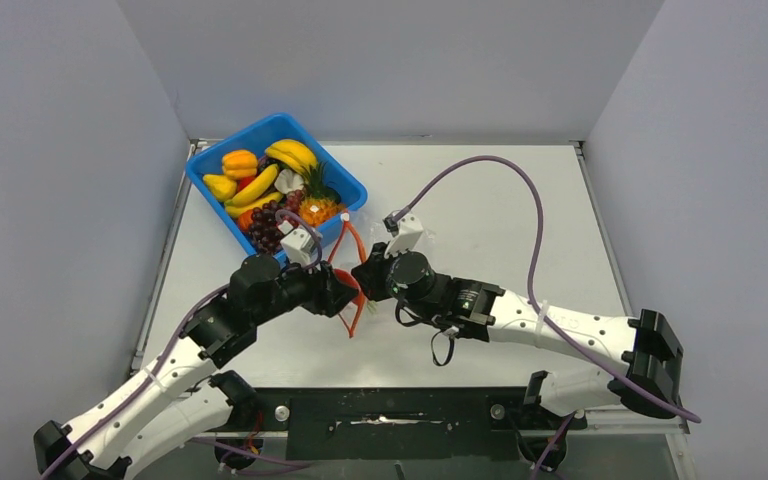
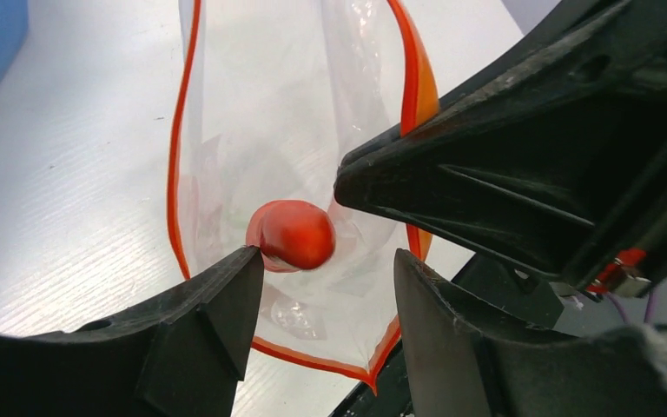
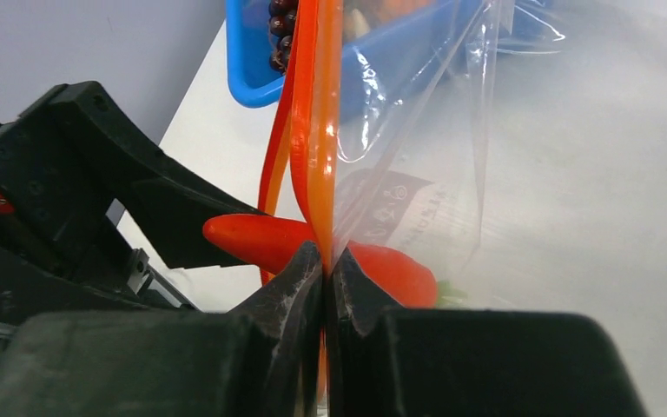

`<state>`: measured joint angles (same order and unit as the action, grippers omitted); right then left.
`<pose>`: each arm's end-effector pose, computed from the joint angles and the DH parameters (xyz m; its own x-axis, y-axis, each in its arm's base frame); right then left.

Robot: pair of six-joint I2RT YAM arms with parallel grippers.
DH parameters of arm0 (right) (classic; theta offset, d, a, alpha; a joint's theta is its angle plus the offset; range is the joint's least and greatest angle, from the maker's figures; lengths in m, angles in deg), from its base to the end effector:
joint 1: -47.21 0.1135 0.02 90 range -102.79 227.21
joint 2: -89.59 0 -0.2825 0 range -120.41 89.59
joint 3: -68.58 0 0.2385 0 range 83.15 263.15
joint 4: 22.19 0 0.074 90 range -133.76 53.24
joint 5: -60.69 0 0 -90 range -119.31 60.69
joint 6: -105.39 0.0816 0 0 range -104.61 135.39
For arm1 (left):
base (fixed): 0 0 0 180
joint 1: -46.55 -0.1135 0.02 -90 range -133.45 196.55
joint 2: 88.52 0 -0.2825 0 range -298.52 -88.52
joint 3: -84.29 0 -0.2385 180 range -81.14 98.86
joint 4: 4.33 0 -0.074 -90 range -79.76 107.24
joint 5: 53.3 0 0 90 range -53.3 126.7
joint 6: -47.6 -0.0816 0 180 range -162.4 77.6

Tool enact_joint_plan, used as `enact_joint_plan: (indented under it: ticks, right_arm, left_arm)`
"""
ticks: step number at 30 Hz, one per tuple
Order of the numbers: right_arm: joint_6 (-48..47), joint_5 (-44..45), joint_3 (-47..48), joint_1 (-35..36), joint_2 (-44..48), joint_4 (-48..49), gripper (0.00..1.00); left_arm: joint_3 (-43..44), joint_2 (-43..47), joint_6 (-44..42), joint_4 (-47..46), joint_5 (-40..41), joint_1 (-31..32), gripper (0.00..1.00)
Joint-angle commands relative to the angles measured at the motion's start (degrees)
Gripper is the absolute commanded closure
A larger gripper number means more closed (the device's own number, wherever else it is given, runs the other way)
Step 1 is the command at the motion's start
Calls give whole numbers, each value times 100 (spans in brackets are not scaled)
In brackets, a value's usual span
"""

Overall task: Place the food in the zip-top bag and seal the zipper
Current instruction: Place the fake vegetable in the zipper food storage bag.

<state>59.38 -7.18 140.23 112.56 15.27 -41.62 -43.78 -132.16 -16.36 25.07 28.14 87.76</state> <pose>0.1616 0.2785 0.3181 -0.5965 0.2426 -0.7650 -0.3920 0.7437 0.5415 0.1394 -0.1382 0.2871 -0.5753 -0.0732 -0.8147 0.5603 0.6904 -0.4577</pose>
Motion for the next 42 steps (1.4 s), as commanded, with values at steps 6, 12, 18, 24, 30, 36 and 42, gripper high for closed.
enact_joint_plan:
  ticks: [6,12,18,24,30,36,42]
  right_arm:
    - [117,282,-49,35,467,108,100]
    - [379,313,-48,31,601,-129,100]
    - [435,222,-57,25,731,-86,100]
    - [435,183,-63,31,735,-89,100]
    - [277,531,-51,29,701,-610,100]
    - [612,1501,169,-100,885,-2241,100]
    - [974,1690,-203,-83,1476,-2183,100]
  left_arm:
    - [301,576,157,-144,428,27,49]
    - [478,785,114,308,968,19,51]
    - [394,644,-31,285,872,19,49]
    - [240,299,-62,-92,642,19,50]
    - [358,245,66,-220,447,19,92]
    - [440,636,327,-410,525,23,100]
    - [465,630,193,-372,734,21,100]
